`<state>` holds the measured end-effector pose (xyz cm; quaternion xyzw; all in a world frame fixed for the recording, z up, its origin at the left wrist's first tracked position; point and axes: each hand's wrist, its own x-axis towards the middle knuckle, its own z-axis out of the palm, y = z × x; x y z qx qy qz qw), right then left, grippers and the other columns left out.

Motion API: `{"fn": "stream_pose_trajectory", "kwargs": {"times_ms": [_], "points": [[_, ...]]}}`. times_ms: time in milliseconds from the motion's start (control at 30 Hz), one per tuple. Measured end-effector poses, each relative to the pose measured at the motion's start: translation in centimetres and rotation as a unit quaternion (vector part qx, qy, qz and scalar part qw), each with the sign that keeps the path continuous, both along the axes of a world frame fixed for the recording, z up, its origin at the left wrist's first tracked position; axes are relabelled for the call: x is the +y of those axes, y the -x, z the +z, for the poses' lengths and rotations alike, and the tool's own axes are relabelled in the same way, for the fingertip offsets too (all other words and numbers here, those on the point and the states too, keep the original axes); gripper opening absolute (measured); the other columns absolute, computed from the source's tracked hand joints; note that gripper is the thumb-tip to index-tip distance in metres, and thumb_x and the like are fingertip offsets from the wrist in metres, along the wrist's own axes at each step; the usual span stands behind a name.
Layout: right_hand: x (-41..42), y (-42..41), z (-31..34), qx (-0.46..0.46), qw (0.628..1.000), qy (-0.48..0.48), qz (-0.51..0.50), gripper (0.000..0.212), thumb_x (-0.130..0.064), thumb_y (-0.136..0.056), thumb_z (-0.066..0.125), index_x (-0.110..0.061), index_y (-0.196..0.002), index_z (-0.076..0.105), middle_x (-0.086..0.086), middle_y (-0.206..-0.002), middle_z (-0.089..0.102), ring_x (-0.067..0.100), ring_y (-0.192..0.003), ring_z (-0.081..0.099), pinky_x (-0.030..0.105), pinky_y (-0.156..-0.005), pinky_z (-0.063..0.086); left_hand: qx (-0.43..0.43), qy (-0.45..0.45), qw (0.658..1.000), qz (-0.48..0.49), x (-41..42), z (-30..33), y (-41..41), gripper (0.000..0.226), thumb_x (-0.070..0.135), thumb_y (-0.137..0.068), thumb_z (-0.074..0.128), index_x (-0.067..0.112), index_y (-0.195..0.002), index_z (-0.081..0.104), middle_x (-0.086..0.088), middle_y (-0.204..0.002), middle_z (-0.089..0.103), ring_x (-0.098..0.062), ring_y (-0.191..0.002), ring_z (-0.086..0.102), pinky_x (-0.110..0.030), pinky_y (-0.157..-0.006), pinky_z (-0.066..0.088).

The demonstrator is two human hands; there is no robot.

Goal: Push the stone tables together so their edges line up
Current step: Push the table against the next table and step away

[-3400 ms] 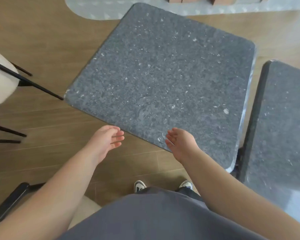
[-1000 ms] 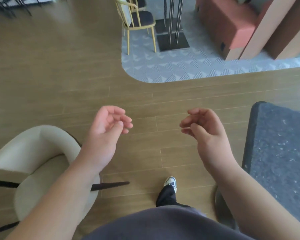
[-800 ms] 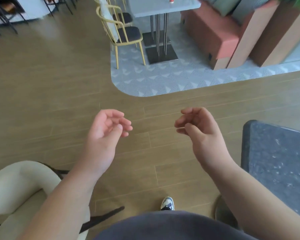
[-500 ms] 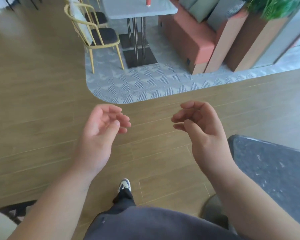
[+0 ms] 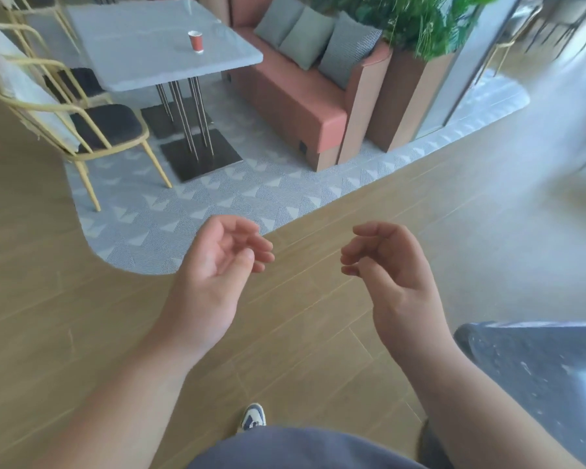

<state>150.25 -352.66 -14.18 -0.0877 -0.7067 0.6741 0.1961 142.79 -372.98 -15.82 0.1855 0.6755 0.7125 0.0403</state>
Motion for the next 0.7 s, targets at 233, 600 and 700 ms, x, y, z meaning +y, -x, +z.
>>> {"fn": "stream_pose_trajectory", "kwargs": {"times_ms": [233, 600, 700], "points": [[4.4, 5.4, 0.5, -0.01, 0.995, -0.002, -0.104, 0.038, 0.001, -0.083, 0.04, -0.019, -0.108, 0.06, -0.003, -0.088, 0.067, 0.02, -0.086, 0.064, 0.039, -0.085, 0.056, -0.013, -0.004, 0.997, -0.071, 5.2, 0.5, 10.2, 0.024, 0.014, -0.092, 0.052, 0.03, -0.105, 0.064, -0.004, -0.096, 0.071, -0.025, -0.092, 0.071, -0.033, -0.083, 0.059], [22.8, 9.5, -1.6, -0.019, 0.964, 0.011, -0.267, 0.036, -0.003, -0.085, 0.042, -0.024, -0.107, 0.061, -0.002, -0.089, 0.069, 0.017, -0.086, 0.066, 0.037, -0.085, 0.056, -0.005, 0.006, 0.972, -0.234, 29.4, 0.2, 19.2, 0.023, 0.004, -0.092, 0.046, 0.014, -0.108, 0.059, -0.001, -0.093, 0.071, -0.021, -0.088, 0.071, -0.033, -0.081, 0.058], [28.7, 10.8, -1.4, -0.025, 0.957, 0.02, -0.29, 0.036, -0.004, -0.085, 0.042, -0.024, -0.108, 0.061, -0.001, -0.089, 0.069, 0.017, -0.086, 0.066, 0.04, -0.087, 0.057, -0.006, 0.013, 0.963, -0.27, 36.4, 1.0, 20.9, 0.022, 0.005, -0.092, 0.046, 0.012, -0.109, 0.058, 0.0, -0.093, 0.071, -0.022, -0.089, 0.071, -0.033, -0.082, 0.058]]}}
